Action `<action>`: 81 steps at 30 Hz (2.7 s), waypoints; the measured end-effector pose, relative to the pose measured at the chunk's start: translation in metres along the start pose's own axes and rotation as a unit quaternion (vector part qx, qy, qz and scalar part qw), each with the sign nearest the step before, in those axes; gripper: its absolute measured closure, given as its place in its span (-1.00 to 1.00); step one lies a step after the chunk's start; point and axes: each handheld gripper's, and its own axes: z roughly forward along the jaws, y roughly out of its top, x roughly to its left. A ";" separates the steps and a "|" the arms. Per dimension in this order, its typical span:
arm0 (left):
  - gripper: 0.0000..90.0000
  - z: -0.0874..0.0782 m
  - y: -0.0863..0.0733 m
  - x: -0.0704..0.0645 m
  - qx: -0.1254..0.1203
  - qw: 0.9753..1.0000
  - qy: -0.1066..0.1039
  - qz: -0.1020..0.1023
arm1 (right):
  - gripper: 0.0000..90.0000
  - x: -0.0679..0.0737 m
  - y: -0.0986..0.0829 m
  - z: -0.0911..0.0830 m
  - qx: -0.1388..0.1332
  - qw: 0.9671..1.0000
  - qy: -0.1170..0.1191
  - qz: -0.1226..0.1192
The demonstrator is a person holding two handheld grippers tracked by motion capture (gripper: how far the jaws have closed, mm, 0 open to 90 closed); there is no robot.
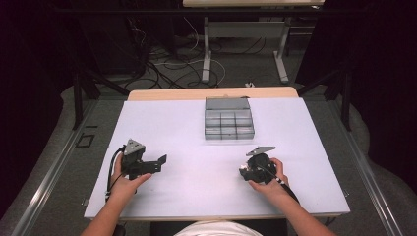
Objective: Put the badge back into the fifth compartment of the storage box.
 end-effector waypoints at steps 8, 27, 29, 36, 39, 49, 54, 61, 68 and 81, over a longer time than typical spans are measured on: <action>-0.87 0.000 0.000 0.000 0.000 1.000 0.000 0.000 | 0.28 -0.009 0.003 -0.005 -0.009 1.000 -0.010 0.014; -0.87 0.001 0.000 0.000 -0.001 1.000 -0.001 -0.001 | 0.28 -0.026 0.006 -0.010 -0.027 0.999 -0.023 0.035; -0.87 0.001 0.000 0.000 -0.001 1.000 0.000 -0.001 | 0.28 -0.028 0.006 -0.011 -0.029 0.999 -0.025 0.033; -0.87 0.001 0.000 0.000 0.000 1.000 0.000 -0.001 | 0.28 -0.033 0.006 -0.011 -0.029 0.998 -0.030 0.043; -0.87 0.002 0.000 0.000 -0.003 1.000 0.000 -0.003 | 0.28 -0.035 0.007 -0.011 -0.030 0.998 -0.032 0.043; -0.87 0.002 0.000 0.001 0.000 1.000 -0.001 -0.004 | 0.28 -0.042 0.010 -0.013 -0.029 0.998 -0.034 0.052; -0.87 0.002 0.000 0.000 -0.001 1.000 -0.001 -0.010 | 0.28 -0.044 0.013 -0.016 -0.031 0.998 -0.035 0.050; -0.87 0.001 0.000 0.000 0.000 1.000 -0.001 -0.010 | 0.28 -0.045 0.021 -0.021 -0.034 0.998 -0.036 0.048; -0.86 0.002 -0.001 0.000 -0.002 1.000 0.000 -0.010 | 0.28 -0.047 0.032 -0.024 -0.036 0.998 -0.034 0.043; -0.86 0.002 0.000 0.000 -0.001 1.000 -0.001 -0.008 | 0.28 -0.051 0.057 -0.029 -0.046 0.998 -0.032 0.038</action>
